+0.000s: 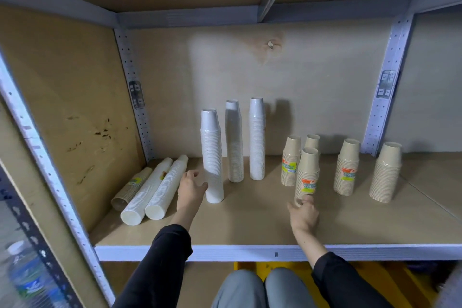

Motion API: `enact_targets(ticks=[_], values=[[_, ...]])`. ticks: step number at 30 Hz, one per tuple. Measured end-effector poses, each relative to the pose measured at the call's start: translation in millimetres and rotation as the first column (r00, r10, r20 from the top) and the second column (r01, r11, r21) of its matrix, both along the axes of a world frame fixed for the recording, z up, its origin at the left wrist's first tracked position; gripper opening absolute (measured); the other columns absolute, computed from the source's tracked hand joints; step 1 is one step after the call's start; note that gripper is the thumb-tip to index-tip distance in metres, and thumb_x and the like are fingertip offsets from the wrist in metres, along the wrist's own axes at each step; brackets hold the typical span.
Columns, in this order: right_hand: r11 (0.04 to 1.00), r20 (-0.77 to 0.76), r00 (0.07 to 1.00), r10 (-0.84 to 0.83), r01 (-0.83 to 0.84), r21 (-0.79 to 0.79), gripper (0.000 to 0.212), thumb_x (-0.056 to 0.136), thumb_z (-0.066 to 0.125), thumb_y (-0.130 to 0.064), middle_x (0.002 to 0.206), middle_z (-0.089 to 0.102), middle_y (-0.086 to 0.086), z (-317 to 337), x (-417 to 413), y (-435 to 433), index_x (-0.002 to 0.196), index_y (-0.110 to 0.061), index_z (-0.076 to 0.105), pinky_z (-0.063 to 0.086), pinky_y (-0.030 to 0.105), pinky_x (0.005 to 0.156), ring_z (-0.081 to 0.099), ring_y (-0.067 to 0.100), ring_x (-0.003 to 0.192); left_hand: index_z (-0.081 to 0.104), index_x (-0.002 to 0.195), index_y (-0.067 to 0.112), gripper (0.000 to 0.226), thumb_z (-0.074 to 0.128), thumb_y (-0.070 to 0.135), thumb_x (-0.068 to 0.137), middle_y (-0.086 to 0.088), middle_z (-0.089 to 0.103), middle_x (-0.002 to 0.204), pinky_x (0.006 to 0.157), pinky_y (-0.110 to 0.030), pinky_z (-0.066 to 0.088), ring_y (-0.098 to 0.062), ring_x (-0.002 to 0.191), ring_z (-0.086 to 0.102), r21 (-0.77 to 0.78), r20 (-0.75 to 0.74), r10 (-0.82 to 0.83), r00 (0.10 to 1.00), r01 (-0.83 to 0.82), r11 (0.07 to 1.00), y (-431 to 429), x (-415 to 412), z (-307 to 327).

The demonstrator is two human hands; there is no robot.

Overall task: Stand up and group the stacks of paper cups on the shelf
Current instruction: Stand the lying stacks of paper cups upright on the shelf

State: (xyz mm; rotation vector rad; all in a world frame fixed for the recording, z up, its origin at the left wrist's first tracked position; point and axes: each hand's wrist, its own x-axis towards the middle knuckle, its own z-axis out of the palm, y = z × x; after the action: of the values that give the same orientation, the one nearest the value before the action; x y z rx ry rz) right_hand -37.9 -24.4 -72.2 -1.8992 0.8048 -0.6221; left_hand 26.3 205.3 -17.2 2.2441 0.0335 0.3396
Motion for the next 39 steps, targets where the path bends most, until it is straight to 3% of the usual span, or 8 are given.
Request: enact_targets(ticks=[7,10,17,19,22,28,34,39], values=[[0.964,-0.001,0.965,0.261,-0.26,-0.048,0.038,0.085,0.061,-0.014,0.119,0.06,0.021,7,15,69,0.118,0.003,0.053,0.043,0.035,0.09,0.057,0.035,0.109,0.05,0.123,0.003,0.036,0.053,0.011,0.089,-0.015,0.053,0.129,0.083,-0.033,0.043,-0.033,0.112,0.055,0.029,-0.023,0.12,0.992,-0.119,0.992,38,-18,5],[0.922,0.021,0.923,0.384,-0.382,-0.061,0.036,0.086,0.06,-0.017,0.121,0.058,0.016,11,23,97,0.117,0.001,0.054,0.042,0.033,0.092,0.055,0.031,0.112,0.052,0.121,0.0,0.034,0.056,0.009,0.088,-0.016,0.054,0.129,0.086,-0.03,0.04,-0.032,0.114,0.053,0.002,0.021,0.157,0.987,-0.157,0.988,59,-24,7],[0.793,0.034,0.792,0.609,-0.608,-0.035,0.035,0.084,0.063,-0.016,0.102,0.056,0.01,19,37,155,0.111,0.003,0.054,0.041,0.027,0.076,0.057,0.029,0.1,0.054,0.119,-0.002,0.033,0.057,0.009,0.087,-0.017,0.055,0.122,0.087,-0.033,0.041,-0.031,0.112,0.052,0.043,0.044,0.263,0.964,-0.265,0.963,105,-34,22],[0.763,0.031,0.762,0.646,-0.645,-0.043,0.036,0.084,0.063,-0.017,0.107,0.058,0.011,21,40,169,0.113,0.002,0.055,0.041,0.026,0.079,0.056,0.025,0.101,0.055,0.117,-0.002,0.032,0.056,0.007,0.087,-0.017,0.055,0.121,0.087,-0.032,0.041,-0.031,0.111,0.052,0.05,0.053,0.271,0.961,-0.273,0.961,114,-36,25],[0.733,0.027,0.733,0.68,-0.679,-0.03,0.037,0.085,0.062,-0.016,0.118,0.059,0.013,27,47,188,0.117,0.0,0.054,0.039,0.023,0.081,0.055,0.025,0.109,0.055,0.117,-0.001,0.032,0.057,0.006,0.086,-0.017,0.055,0.121,0.089,-0.034,0.043,-0.031,0.111,0.052,0.05,0.051,0.283,0.958,-0.285,0.957,125,-35,27],[0.732,-0.005,0.733,0.68,-0.68,-0.027,0.036,0.083,0.064,-0.018,0.119,0.059,0.017,37,78,214,0.113,0.002,0.056,0.043,0.03,0.09,0.055,0.028,0.11,0.057,0.116,0.001,0.029,0.055,0.01,0.089,-0.015,0.056,0.122,0.093,-0.035,0.044,-0.03,0.113,0.053,0.065,0.017,0.285,0.958,-0.285,0.956,143,-16,28],[0.738,-0.092,0.733,0.674,-0.673,0.045,0.046,0.085,0.063,-0.029,0.122,0.057,0.017,42,115,226,0.118,0.001,0.052,0.044,0.027,0.079,0.056,0.029,0.11,0.049,0.133,0.005,0.046,0.055,0.015,0.088,-0.016,0.055,0.13,0.085,-0.027,0.044,-0.032,0.115,0.055,0.16,-0.164,0.231,0.959,-0.205,0.965,148,27,20],[0.762,-0.099,0.756,0.647,-0.634,0.131,0.046,0.085,0.063,-0.027,0.123,0.058,0.019,37,144,235,0.118,0.005,0.052,0.043,0.026,0.08,0.056,0.03,0.112,0.056,0.116,-0.004,0.035,0.051,0.02,0.091,-0.022,0.061,0.12,0.088,-0.036,0.048,-0.034,0.109,0.059,0.273,-0.288,0.194,0.938,-0.114,0.955,139,63,13]])
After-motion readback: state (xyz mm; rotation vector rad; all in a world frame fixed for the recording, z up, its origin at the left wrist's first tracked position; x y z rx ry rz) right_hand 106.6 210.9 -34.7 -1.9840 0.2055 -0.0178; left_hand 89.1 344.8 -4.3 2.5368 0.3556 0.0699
